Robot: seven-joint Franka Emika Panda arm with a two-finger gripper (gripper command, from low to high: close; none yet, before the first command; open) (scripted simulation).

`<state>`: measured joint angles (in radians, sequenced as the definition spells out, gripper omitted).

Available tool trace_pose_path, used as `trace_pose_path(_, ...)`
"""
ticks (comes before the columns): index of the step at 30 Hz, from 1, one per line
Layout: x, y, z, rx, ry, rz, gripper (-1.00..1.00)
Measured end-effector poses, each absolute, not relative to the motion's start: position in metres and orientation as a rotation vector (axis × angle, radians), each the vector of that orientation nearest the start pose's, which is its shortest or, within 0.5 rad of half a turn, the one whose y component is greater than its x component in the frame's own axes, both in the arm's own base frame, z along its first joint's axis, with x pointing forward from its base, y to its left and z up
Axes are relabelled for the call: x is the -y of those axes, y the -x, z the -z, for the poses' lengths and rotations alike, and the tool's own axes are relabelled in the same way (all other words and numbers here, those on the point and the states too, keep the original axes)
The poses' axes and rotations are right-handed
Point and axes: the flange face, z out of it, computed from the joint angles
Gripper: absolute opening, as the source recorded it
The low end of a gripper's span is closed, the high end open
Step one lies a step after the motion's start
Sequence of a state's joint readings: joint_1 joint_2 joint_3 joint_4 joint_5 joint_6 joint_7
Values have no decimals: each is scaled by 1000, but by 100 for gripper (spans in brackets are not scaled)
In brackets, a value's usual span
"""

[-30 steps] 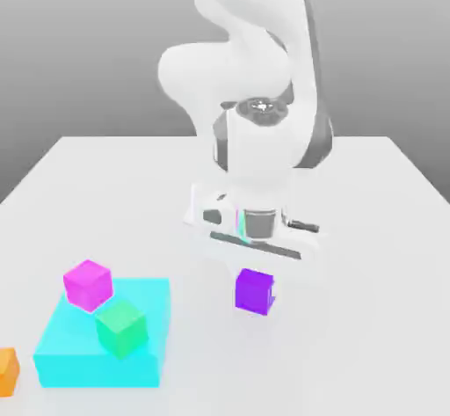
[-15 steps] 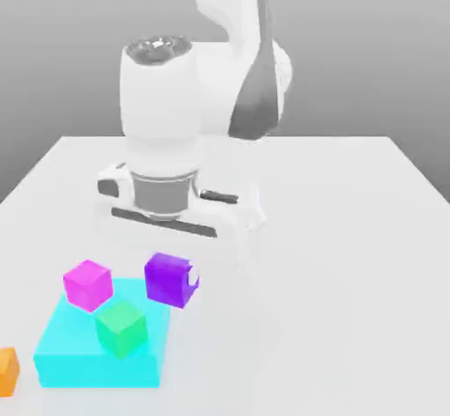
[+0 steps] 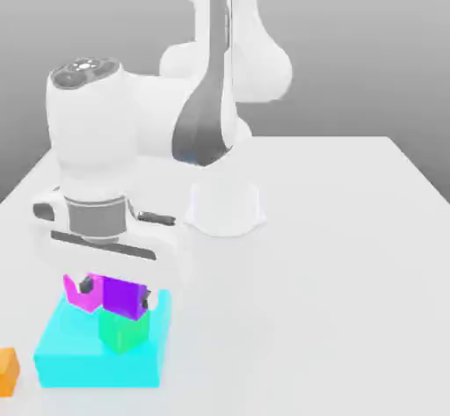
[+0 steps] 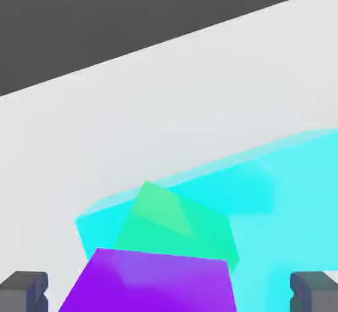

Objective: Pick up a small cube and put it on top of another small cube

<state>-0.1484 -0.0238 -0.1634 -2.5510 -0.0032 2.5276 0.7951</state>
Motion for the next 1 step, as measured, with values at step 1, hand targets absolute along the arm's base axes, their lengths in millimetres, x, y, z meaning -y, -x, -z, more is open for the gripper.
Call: trace_pose_path(1,139,-430,-291,-1649,2672,-1,100)
